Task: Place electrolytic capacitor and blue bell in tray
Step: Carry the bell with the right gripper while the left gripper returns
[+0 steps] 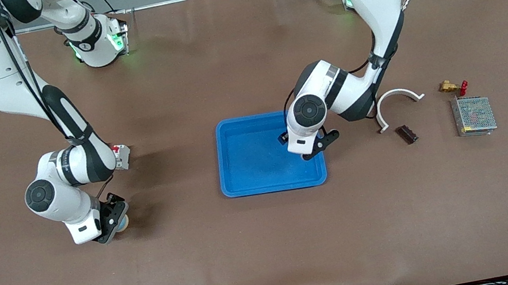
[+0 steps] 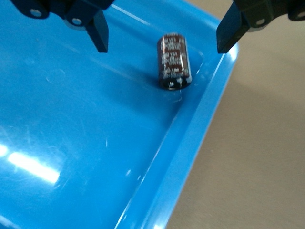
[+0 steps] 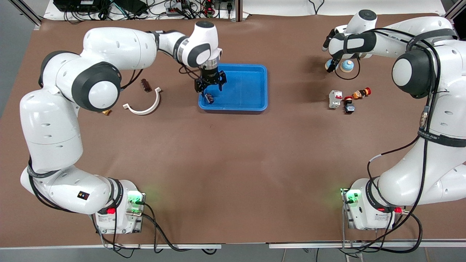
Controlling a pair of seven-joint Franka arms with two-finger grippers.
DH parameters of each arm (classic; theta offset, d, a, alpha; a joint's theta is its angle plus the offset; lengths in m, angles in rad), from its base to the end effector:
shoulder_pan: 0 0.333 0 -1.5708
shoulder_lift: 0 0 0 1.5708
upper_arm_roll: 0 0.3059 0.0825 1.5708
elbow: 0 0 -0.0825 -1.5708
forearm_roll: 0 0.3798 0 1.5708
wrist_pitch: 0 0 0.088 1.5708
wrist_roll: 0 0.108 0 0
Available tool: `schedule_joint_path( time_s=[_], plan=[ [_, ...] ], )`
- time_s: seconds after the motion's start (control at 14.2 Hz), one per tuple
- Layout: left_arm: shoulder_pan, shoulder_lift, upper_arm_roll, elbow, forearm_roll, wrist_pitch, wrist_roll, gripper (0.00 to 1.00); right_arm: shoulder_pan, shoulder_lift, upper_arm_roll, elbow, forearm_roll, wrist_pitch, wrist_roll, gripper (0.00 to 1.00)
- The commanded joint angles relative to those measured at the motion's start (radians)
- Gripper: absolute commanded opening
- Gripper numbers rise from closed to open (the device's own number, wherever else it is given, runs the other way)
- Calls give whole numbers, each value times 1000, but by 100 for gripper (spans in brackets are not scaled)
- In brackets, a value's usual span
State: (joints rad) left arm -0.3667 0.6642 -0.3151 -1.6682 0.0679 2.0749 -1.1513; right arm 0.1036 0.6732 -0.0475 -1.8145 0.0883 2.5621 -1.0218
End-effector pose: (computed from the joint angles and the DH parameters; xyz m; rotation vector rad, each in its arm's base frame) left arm 0.5151 -0.3908 0.2112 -2.9439 -0.7067 0.3804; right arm 0.6465 0.0369 0.1687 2.7280 1.5211 0.1208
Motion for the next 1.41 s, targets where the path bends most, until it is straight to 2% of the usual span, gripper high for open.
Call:
schedule_joint_path(
  time_s=[0.0, 0.07, 0.21, 0.35, 0.63, 0.85, 1.06, 1.2, 1.34],
  plan=[
    [-2, -31, 2, 95, 19, -139, -24, 100, -19, 16, 17, 27, 47, -8, -20, 56],
    [6, -34, 4, 132, 21, -177, -21, 100, -18, 14, 17, 29, 54, -16, -17, 50],
    [9, -40, 17, 177, 24, -229, -16, 100, -19, 12, 17, 59, 102, -77, -14, 50],
    [41, -84, 42, 186, 23, -262, 22, 100, -13, 8, 17, 93, 113, -147, -1, 50],
    [156, -143, 41, 186, 23, -317, 168, 100, 10, -3, 17, 162, 117, -261, 103, 50],
    [233, -156, 42, 185, 24, -342, 307, 100, 74, -30, 15, 214, 113, -348, 280, 50],
    [323, -156, 45, 168, 27, -351, 543, 100, 142, -64, 15, 221, 108, -373, 483, 50],
    [394, -158, 35, 144, 71, -346, 567, 100, 204, -90, 15, 219, 107, -405, 636, 50],
    [406, -172, 36, 108, 110, -325, 556, 100, 276, -104, 14, 218, 103, -410, 796, 52]
  ],
)
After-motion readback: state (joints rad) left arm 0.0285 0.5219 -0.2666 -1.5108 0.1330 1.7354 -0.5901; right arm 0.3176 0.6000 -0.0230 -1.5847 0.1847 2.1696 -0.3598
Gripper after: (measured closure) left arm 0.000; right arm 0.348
